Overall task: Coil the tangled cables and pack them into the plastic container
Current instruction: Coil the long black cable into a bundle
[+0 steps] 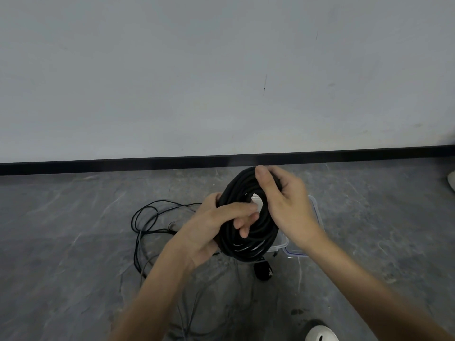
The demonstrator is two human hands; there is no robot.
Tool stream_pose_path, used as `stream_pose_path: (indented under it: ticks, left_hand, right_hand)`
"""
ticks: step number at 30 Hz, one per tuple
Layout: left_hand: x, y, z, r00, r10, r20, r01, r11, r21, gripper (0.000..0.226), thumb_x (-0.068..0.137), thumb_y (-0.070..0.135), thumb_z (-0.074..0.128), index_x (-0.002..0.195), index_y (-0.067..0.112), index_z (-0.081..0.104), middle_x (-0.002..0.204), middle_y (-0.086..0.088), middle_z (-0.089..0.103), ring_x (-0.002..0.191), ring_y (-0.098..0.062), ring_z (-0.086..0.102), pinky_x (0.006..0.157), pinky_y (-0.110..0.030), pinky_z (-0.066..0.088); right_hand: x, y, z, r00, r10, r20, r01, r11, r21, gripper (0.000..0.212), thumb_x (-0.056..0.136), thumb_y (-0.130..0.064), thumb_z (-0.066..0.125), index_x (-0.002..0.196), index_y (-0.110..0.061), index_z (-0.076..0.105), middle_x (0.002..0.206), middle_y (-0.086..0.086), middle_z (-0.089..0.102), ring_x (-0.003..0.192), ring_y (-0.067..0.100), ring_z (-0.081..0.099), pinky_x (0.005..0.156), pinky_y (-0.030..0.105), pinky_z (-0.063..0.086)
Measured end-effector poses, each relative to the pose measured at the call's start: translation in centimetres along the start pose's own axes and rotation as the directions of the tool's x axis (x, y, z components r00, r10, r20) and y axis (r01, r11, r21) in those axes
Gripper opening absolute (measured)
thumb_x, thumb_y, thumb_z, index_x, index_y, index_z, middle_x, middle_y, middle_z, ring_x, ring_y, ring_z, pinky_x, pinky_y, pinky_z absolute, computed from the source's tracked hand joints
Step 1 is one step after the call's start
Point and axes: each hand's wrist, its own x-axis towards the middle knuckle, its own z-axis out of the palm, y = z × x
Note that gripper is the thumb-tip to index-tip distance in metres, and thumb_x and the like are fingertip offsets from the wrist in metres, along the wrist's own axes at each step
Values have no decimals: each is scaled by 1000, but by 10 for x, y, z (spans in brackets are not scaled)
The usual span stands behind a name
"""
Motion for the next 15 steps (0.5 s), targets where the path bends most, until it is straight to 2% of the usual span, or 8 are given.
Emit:
stream_pose_path:
  ticks: [2, 4, 6, 8, 11, 13, 15]
  left_hand:
    - [-1, -1, 2, 1000, 18, -4, -18, 1000, 7, 39, 86, 20, 61, 48, 19, 54, 45, 4, 50, 49, -7, 53, 95, -36, 46]
    - [-1, -3, 5, 996, 60, -71, -61, 998, -18, 35, 86, 20, 61, 52, 19, 53, 44, 6, 42, 43, -8, 45, 79, -27, 51]
    - [1, -4, 7, 987, 66, -148, -78, 994, -77, 30, 85, 20, 62, 57, 15, 52, 41, 7, 36, 38, -7, 37, 67, -23, 50]
    - [3, -2, 6, 981, 58, -187, -86, 985, -150, 25, 85, 20, 66, 66, 9, 54, 40, 7, 34, 36, -6, 34, 61, -22, 49]
    - [4, 1, 5, 974, 69, -215, -115, 971, -210, 23, 83, 21, 66, 66, 9, 56, 39, 7, 32, 34, -6, 32, 57, -21, 48]
    - [4, 3, 3, 969, 89, -229, -141, 965, -220, 24, 82, 22, 66, 67, 8, 52, 40, 8, 32, 34, -6, 32, 58, -21, 47]
    - [4, 2, 2, 960, 104, -258, -165, 960, -227, 23, 81, 23, 63, 65, 10, 55, 41, 8, 32, 35, -6, 33, 60, -21, 47]
  right_hand:
    - [1, -1, -1, 999, 10, 48, -11, 1000, 12, 40, 94, -45, 48, 76, -12, 64, 65, -1, 60, 62, 12, 55, 61, 25, 45]
    - [5, -2, -4, 992, 64, 111, -69, 997, 46, 38, 94, -44, 43, 77, -16, 63, 66, -8, 57, 65, 5, 54, 66, 22, 43]
    - [9, 0, -11, 978, 157, 140, -171, 981, 95, 40, 101, -40, 36, 88, -16, 66, 75, -5, 64, 76, 7, 60, 74, 21, 47]
    - [11, 3, -17, 966, 186, 178, -205, 974, 94, 37, 105, -31, 32, 98, -20, 67, 84, -8, 68, 86, 6, 63, 81, 19, 49]
    - [12, 7, -22, 966, 190, 174, -197, 980, 26, 34, 105, -22, 34, 104, -7, 65, 89, 3, 67, 89, 12, 62, 89, 36, 49]
    - [12, 10, -20, 956, 219, 195, -218, 976, -27, 36, 104, -19, 34, 101, 5, 61, 84, 18, 60, 82, 20, 56, 88, 48, 49]
    - [10, 13, -16, 931, 278, 236, -273, 960, -56, 38, 104, -18, 34, 96, 11, 58, 78, 18, 53, 75, 23, 49, 83, 54, 48]
